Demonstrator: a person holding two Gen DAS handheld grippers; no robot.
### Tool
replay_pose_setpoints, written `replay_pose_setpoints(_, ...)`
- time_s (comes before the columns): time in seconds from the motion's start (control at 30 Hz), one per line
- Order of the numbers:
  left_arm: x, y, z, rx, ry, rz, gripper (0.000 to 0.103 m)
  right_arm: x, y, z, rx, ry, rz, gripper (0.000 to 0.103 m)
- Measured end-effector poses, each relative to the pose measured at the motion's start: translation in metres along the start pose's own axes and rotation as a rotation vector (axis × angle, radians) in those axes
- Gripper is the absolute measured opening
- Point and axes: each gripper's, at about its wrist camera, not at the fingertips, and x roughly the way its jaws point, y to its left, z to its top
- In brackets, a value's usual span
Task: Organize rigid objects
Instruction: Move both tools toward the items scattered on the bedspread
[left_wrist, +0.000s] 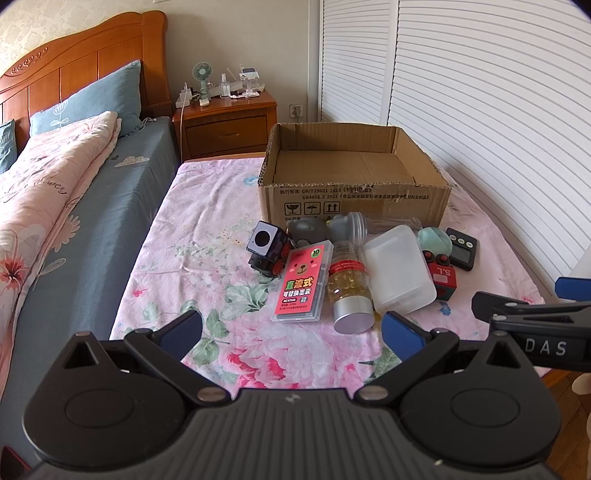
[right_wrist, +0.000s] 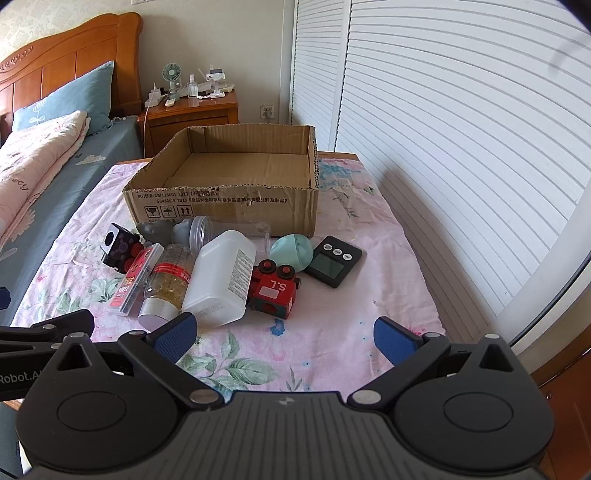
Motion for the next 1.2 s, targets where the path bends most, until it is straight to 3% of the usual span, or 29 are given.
replay_pose_setpoints(0.77,0.007,-0.002,0.007,0.028,0.007,-0.01,0.102,0.005,0.001,0.006,-0.023,0.003,-0.006,0.103)
replay_pose_setpoints(1.2,0.02,0.0,0.007,0.049,0.009,-0.055,0.102,0.015,-0.001,0.005,-0.046,-0.005,0.016,0.103)
